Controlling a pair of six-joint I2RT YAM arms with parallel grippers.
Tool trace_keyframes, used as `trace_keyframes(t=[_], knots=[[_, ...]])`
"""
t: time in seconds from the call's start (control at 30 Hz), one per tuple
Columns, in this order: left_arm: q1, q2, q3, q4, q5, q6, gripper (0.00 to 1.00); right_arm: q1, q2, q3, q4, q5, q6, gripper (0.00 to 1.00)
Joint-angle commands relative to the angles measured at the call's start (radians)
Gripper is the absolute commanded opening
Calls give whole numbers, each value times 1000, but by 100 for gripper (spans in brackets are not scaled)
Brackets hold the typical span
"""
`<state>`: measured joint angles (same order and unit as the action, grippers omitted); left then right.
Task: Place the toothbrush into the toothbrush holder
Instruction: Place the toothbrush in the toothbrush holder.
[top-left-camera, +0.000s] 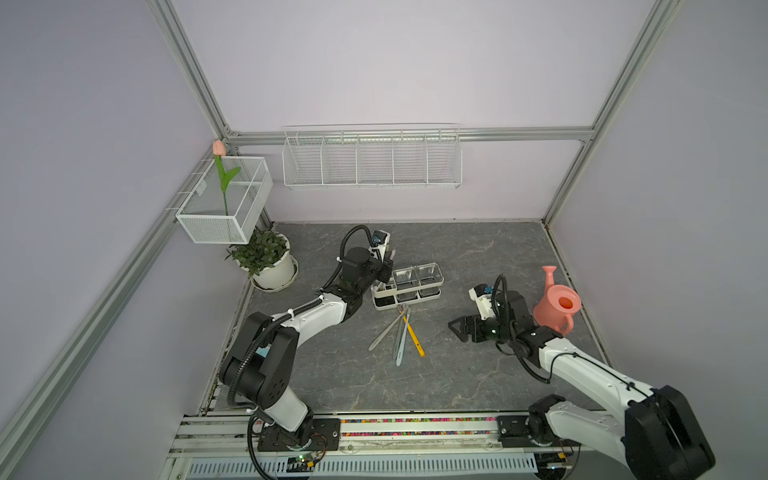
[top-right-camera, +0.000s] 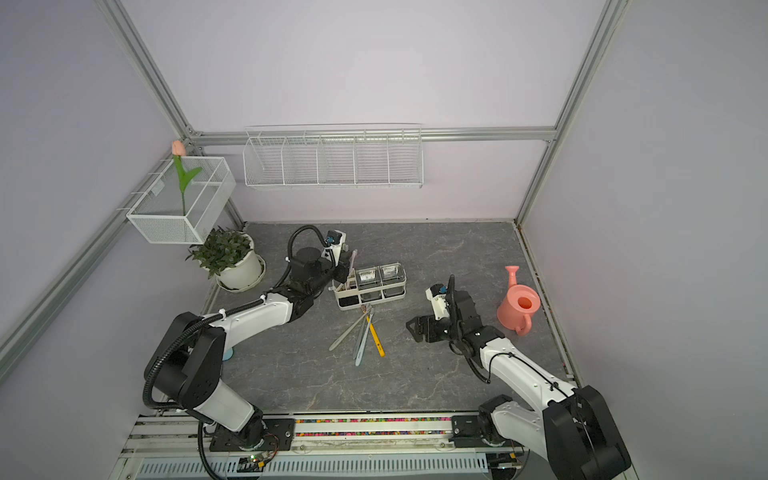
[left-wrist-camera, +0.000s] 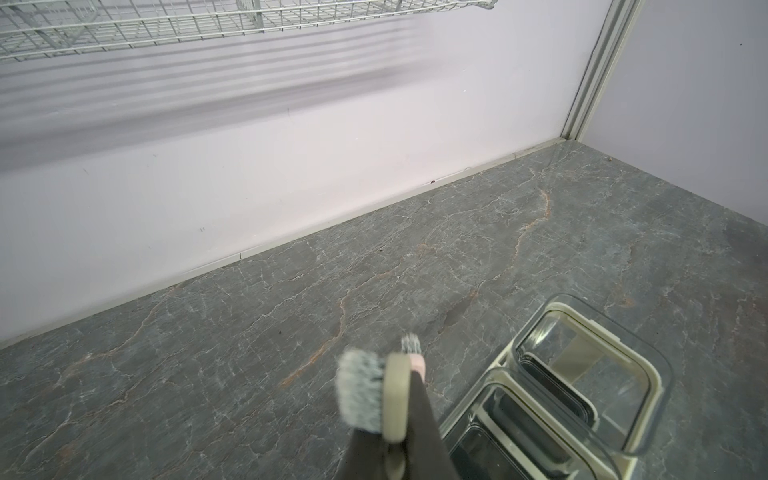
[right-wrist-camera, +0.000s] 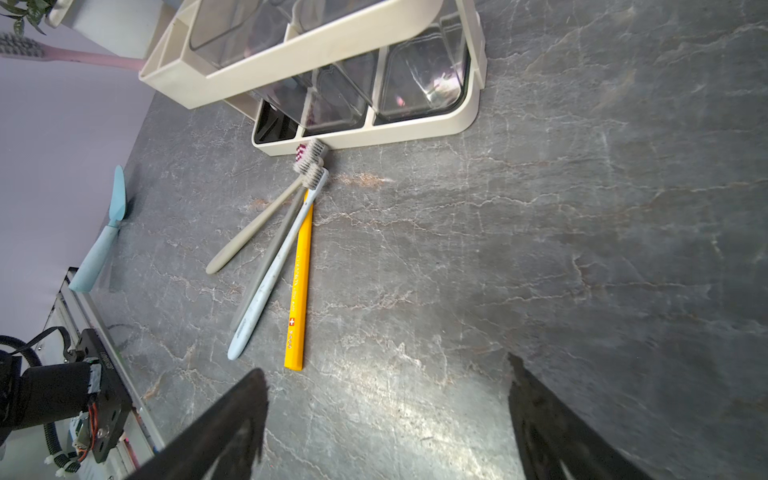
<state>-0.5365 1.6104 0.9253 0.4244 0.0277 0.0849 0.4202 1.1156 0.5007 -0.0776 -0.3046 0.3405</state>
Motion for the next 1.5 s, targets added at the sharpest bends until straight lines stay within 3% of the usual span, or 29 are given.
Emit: trace_keyframes(t=[0.0, 1.3, 1.47], knots=[[7, 7, -3, 1, 11, 32, 0, -8, -1, 4, -6, -13, -7, 92], [6, 24, -50, 51, -10, 28, 0, -31, -30, 3, -37, -18, -28, 92], [7, 26, -48, 49, -19, 25, 10, -35, -37, 3, -44, -16, -32, 92]])
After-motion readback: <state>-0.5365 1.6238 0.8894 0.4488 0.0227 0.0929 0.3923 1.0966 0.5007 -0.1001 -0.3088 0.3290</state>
